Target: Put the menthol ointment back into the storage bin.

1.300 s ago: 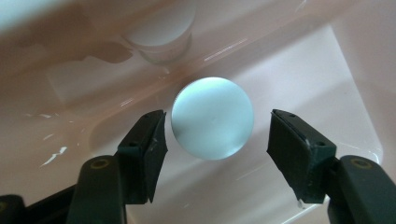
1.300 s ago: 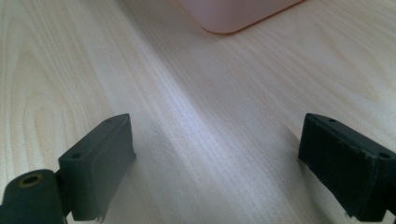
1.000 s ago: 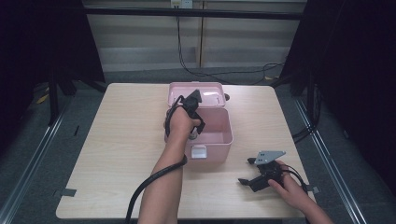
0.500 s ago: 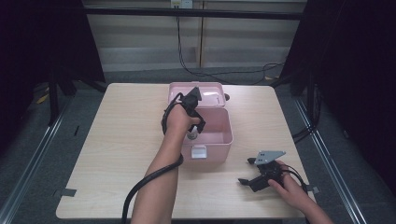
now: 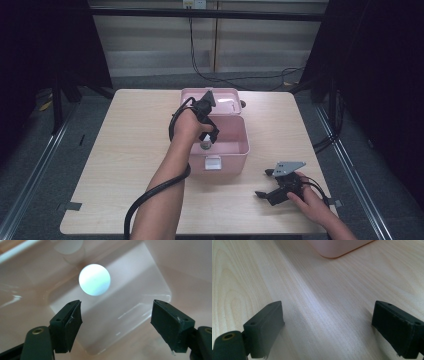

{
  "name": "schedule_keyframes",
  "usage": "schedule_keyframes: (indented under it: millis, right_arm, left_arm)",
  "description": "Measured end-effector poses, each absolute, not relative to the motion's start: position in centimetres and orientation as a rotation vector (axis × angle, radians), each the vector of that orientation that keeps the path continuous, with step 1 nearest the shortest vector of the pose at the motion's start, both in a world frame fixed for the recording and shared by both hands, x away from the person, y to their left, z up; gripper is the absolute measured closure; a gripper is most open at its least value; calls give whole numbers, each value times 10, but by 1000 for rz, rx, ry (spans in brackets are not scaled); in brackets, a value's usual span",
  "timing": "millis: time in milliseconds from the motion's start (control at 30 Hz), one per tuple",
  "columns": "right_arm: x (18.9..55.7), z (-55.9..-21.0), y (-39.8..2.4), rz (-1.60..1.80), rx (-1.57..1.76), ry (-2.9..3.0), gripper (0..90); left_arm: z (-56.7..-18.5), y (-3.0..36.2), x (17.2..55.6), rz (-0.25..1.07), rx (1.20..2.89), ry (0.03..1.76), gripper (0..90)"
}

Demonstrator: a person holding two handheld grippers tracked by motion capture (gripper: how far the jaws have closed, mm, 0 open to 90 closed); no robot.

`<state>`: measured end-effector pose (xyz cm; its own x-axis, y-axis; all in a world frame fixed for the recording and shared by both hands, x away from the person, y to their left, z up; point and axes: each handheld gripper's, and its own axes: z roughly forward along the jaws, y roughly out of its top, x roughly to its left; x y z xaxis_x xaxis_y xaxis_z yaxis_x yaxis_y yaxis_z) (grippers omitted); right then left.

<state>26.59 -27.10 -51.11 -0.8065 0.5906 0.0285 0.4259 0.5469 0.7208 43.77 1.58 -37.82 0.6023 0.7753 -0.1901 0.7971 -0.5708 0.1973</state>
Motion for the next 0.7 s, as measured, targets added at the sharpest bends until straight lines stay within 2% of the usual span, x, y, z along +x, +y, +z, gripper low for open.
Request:
schedule_keyframes:
  millis: [700]
  right_arm:
    - [266, -511, -271, 1110, 859, 2566, 96]
  left_arm:
    - [-347, 22, 424, -129, 2630, 1145, 239]
